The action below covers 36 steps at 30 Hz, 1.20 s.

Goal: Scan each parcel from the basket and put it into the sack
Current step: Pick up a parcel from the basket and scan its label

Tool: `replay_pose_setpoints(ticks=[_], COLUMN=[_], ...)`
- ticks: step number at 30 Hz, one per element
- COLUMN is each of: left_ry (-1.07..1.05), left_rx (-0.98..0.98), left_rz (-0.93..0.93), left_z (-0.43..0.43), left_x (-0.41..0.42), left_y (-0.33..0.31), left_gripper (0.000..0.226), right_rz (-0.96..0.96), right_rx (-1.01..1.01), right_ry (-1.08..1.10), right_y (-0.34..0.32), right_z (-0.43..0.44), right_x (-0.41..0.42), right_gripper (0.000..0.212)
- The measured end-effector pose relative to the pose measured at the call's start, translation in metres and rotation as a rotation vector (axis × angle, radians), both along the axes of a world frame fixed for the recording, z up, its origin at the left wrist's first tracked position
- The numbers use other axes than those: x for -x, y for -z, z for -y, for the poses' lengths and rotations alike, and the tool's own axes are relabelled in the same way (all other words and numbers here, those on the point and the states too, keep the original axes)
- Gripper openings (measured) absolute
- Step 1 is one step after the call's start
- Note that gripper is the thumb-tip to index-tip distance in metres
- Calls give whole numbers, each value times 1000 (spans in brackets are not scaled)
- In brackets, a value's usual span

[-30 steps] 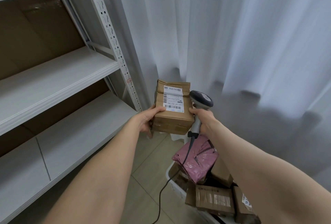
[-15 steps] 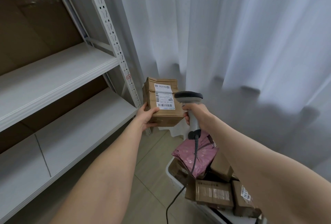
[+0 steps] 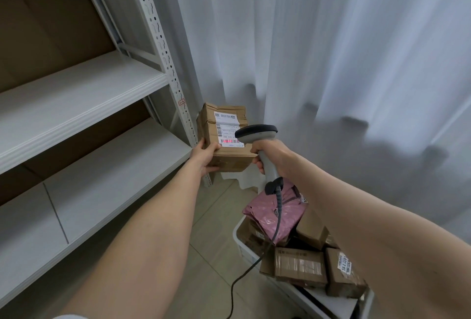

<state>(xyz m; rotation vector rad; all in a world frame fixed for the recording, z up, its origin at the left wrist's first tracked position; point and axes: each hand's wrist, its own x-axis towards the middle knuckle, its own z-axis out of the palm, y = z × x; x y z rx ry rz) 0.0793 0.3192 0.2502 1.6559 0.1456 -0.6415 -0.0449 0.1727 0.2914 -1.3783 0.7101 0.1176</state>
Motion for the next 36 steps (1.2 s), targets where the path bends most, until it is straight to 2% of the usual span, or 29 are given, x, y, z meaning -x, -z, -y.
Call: replay_pose_setpoints(ticks=[36], left_ry=[-24], left_rx=[-56], left_rz=[-2], left_z=[-14], left_x=[-16], left_y=[7], left_gripper=[56], right_rz=[-29], right_rx=[5], right_ry=[-48], right_y=[-33], right_z=[-15], right_x=[7], right_gripper=[8])
